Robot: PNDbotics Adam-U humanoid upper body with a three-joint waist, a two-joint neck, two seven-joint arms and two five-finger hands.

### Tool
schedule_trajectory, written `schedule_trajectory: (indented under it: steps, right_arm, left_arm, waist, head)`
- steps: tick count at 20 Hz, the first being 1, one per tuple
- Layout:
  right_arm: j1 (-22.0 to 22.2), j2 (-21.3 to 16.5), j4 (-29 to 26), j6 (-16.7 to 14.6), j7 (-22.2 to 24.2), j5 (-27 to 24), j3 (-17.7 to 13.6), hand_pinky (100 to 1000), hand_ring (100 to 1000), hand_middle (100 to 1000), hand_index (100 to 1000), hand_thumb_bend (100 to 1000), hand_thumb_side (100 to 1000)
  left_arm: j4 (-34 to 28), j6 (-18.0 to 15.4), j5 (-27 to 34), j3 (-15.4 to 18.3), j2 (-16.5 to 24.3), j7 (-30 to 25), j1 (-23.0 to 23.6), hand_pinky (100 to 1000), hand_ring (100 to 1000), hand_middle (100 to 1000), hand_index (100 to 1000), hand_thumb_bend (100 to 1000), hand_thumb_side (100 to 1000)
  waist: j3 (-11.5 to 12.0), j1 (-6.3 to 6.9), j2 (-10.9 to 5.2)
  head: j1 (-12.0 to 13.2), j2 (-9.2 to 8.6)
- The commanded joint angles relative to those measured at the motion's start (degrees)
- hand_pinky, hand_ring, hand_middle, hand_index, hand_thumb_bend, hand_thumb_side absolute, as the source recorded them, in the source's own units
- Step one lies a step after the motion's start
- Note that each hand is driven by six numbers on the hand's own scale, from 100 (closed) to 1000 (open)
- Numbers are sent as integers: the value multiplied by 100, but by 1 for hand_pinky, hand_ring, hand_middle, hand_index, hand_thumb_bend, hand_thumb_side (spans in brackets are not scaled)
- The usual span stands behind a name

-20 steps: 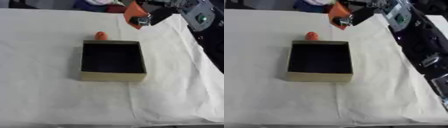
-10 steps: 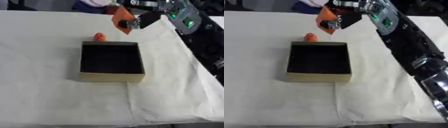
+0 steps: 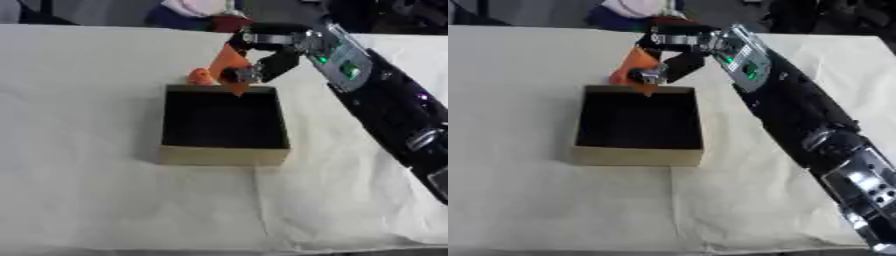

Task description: Pick up objects on the table and place them in the box.

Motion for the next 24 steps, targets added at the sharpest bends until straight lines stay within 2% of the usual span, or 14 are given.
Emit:
schedule_trajectory:
  steps: [1, 6, 14, 21, 24]
  right_arm:
    - [-57, -20, 97, -1432, 1519, -46, 5, 620, 537, 455, 553, 100, 774]
    - [-21, 4, 243, -1421, 1519, 200, 54, 609, 538, 459, 555, 100, 776]
    - [17, 184, 512, -1757, 1519, 775, 33, 614, 549, 465, 561, 100, 775]
    - [-6, 361, 698, -2171, 1519, 1245, 15, 647, 583, 494, 612, 100, 753]
    - [-46, 380, 662, -2220, 1519, 1394, 71, 700, 638, 564, 680, 100, 819]
  left_arm:
    - [-98, -1, 25, -3, 98, -18, -19, 759, 557, 645, 763, 100, 831]
    - [-98, -7, 28, -9, 98, -22, -15, 758, 557, 646, 763, 100, 831]
    - [-98, 6, 43, -17, 76, -41, -12, 756, 551, 642, 763, 100, 831]
    - [-98, 16, 46, -19, 68, -46, -14, 756, 548, 639, 762, 100, 832]
    - [-98, 20, 48, -18, 69, -48, -18, 755, 547, 638, 762, 100, 831]
  waist:
    - [-7, 44, -107]
    - [3, 53, -107]
    - [13, 49, -118]
    - [21, 59, -113]
    - [20, 55, -116]
  head:
    - [-18, 30]
    - [-23, 30]
    - [-38, 30]
    - [-44, 30]
    - [-45, 30]
